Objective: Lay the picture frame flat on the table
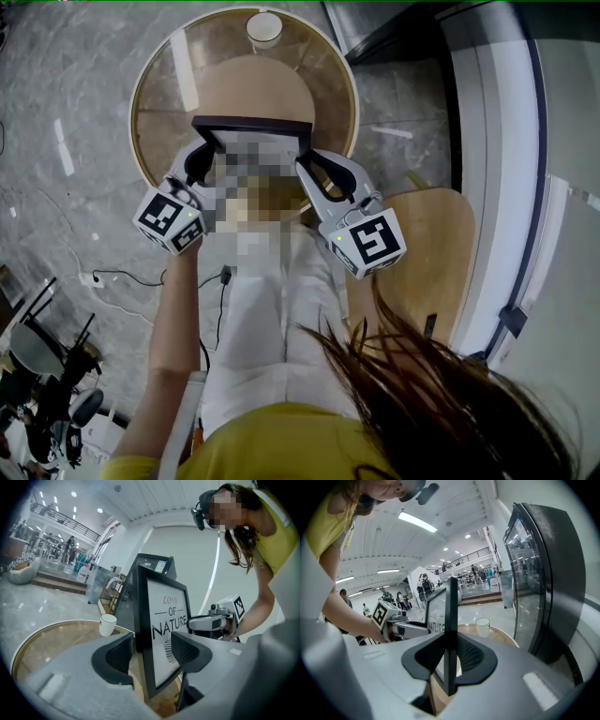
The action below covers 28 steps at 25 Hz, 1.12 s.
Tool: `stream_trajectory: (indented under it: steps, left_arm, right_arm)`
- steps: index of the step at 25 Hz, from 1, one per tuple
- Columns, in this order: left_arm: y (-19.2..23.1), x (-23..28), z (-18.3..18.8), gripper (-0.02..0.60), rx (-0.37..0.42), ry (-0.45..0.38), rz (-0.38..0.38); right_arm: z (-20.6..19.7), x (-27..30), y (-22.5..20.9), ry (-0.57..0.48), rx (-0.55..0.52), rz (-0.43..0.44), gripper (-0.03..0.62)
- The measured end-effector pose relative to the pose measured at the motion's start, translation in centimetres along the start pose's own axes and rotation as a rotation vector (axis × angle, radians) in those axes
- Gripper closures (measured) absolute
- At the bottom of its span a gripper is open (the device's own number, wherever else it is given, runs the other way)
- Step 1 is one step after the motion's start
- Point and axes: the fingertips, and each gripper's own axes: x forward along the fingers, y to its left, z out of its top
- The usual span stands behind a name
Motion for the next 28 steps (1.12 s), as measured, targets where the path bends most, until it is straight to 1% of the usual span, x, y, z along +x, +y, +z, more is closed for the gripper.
stream_trajectory:
  steps: [3, 5, 6, 7, 8, 11, 15, 21, 25, 28]
  left_arm:
    - [1.2, 0.0, -1.3, 0.324, -0.054, -0.006, 0.022]
    - [1.4, 0.0, -2.2, 0.333, -0.086, 0.011, 0.03]
    - [1.4, 0.0, -2.6, 0.385, -0.091, 0.022, 0.037]
    - [1.6, 0.0, -2.9, 0.45, -0.089, 0.028, 0.046]
    - [1.8, 0.0, -3.1, 0.462, -0.083, 0.029, 0.054]
    - [2.6, 0.6, -3.5, 0.466, -0.075, 0.04, 0.076]
    - [3.7, 2.7, -4.8, 0.466, -0.08, 0.106, 0.109]
    - [5.3, 7.1, -6.7, 0.468, -0.09, 0.19, 0.126]
    - [7.3, 11.1, -7.9, 0.471, -0.102, 0.247, 0.133]
    - [8.4, 13.5, -8.2, 0.474, -0.109, 0.277, 0.136]
  right_arm:
    - [-0.7, 0.2, -1.1, 0.004, 0.041, -0.022, 0.522]
    - [-1.0, 0.2, -1.5, 0.004, 0.05, -0.029, 0.522]
    - [-1.1, 0.2, -1.5, 0.005, 0.051, -0.032, 0.522]
    - [-1.3, 0.3, -1.6, 0.009, 0.055, -0.036, 0.522]
    - [-1.6, 0.4, -1.8, 0.013, 0.063, -0.041, 0.522]
    - [-2.3, 1.1, -2.8, 0.032, 0.092, -0.054, 0.522]
    - [-4.3, 2.2, -5.3, 0.066, 0.142, -0.099, 0.52]
    - [-7.1, 3.7, -10.1, 0.121, 0.19, -0.158, 0.516]
    - [-9.2, 5.4, -14.4, 0.172, 0.227, -0.175, 0.513]
    - [-9.9, 6.3, -17.0, 0.197, 0.257, -0.185, 0.513]
